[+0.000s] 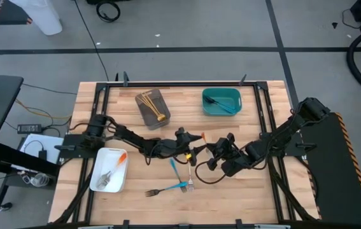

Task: Sort silverware by color (type)
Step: Put the orange fork into the white bin

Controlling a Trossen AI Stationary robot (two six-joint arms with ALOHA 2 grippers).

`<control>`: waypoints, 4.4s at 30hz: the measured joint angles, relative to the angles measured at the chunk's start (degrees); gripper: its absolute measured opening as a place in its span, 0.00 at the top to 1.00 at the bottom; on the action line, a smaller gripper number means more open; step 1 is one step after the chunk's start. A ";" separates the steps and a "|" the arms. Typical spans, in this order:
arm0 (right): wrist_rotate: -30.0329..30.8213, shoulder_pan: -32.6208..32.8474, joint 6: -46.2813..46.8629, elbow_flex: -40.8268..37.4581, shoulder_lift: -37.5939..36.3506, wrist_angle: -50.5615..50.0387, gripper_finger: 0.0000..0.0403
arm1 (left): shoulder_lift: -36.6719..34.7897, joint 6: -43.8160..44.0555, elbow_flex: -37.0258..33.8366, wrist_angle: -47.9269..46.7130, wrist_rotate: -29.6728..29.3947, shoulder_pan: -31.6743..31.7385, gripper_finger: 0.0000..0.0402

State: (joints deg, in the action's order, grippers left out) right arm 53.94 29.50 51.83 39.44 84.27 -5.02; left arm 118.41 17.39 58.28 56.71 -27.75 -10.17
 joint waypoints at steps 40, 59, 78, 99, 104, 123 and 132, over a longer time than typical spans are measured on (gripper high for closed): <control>3.86 -2.21 -4.46 -0.02 0.00 4.02 0.94 | 2.56 1.39 5.41 0.80 -3.88 1.98 0.97; -4.09 0.54 -5.55 -0.07 -1.22 2.71 0.66 | 1.95 1.36 5.03 -3.23 1.20 1.30 0.97; -8.12 6.72 -1.90 0.00 -2.60 -3.81 0.59 | -3.48 2.83 4.95 -21.97 8.22 0.37 0.97; -6.94 6.86 -2.33 0.00 -2.60 -4.16 0.59 | -22.22 3.52 4.98 -59.67 7.23 -6.82 0.96; -6.67 6.81 -2.53 0.00 -2.58 -4.29 0.59 | -26.28 6.58 4.98 -69.46 6.43 -9.92 0.96; 6.23 5.57 -16.46 -0.02 -2.54 -1.74 0.59 | -36.95 26.26 4.98 -100.00 3.37 -22.86 0.96; 5.98 3.82 -19.06 -0.14 -2.54 -1.76 0.59 | -39.70 40.93 5.01 -113.24 3.30 -28.60 0.96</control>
State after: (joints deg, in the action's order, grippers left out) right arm 59.92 33.32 32.77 39.30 81.73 -6.78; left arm 78.71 58.32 63.29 -56.54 -24.45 -38.78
